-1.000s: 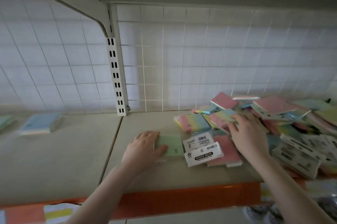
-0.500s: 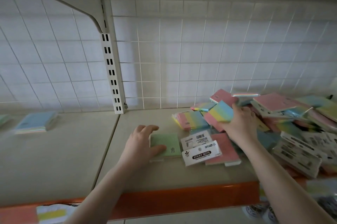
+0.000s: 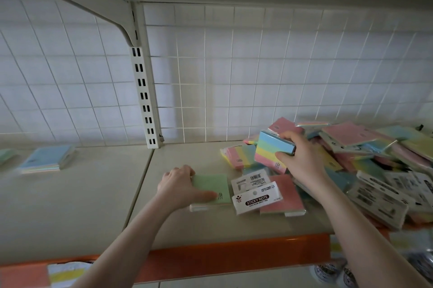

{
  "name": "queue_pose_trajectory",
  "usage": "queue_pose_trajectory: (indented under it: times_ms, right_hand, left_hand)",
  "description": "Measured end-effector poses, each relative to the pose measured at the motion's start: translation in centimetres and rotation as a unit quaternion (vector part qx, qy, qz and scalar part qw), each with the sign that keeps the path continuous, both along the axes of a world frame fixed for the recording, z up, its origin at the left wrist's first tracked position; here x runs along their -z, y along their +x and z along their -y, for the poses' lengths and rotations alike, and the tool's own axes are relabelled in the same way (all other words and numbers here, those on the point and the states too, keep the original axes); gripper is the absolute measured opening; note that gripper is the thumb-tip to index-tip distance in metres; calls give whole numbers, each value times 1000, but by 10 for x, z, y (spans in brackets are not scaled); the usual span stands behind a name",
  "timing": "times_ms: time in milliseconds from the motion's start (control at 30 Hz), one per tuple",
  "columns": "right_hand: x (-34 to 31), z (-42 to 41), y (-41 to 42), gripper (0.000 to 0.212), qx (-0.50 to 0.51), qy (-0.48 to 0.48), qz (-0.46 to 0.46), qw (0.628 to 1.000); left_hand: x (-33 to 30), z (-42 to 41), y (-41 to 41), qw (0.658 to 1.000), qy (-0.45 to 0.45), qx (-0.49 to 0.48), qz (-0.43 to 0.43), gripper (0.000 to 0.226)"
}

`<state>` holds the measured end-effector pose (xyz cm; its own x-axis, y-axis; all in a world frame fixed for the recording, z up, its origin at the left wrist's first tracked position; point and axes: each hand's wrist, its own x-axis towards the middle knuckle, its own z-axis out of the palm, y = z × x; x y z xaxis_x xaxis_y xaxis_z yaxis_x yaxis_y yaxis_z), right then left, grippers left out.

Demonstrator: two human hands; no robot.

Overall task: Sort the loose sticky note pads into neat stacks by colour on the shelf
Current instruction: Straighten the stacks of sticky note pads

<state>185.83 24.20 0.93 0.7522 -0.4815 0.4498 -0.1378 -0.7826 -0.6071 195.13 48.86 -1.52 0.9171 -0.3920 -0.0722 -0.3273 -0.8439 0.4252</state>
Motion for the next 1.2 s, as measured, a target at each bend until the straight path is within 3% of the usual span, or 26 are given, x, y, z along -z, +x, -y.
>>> queue_pose_trajectory:
  times_ms: [100, 200, 267, 533, 833, 1067, 1200]
  right_hand:
    - [-5, -3, 0, 45, -8, 10, -18, 1000]
    - [-12, -6, -2, 72, -33, 20, -28, 999]
    - [-16, -7, -1, 79, -44, 15, -47, 998]
    - [-28, -10, 6, 32, -31, 2, -58, 998]
    - [-28, -14, 12, 25, -11, -41, -55, 998]
    - [-29, -10, 9, 24, -6, -66, -68, 995]
    - [-34, -9, 5, 24, 17, -178, -124, 976]
  left_hand:
    - [-9, 5, 2, 999, 12, 11, -44, 76]
    - [-17, 10, -1, 998, 53, 23, -38, 66]
    - [-20, 11, -3, 996, 80, 21, -30, 64]
    - [-19, 14, -5, 994, 101, -4, -38, 65]
    - [-17, 13, -3, 993, 96, -12, -68, 79]
    - [-8, 1, -7, 994, -85, -1, -70, 47]
    - [-7, -5, -9, 966, -241, 8, -93, 33]
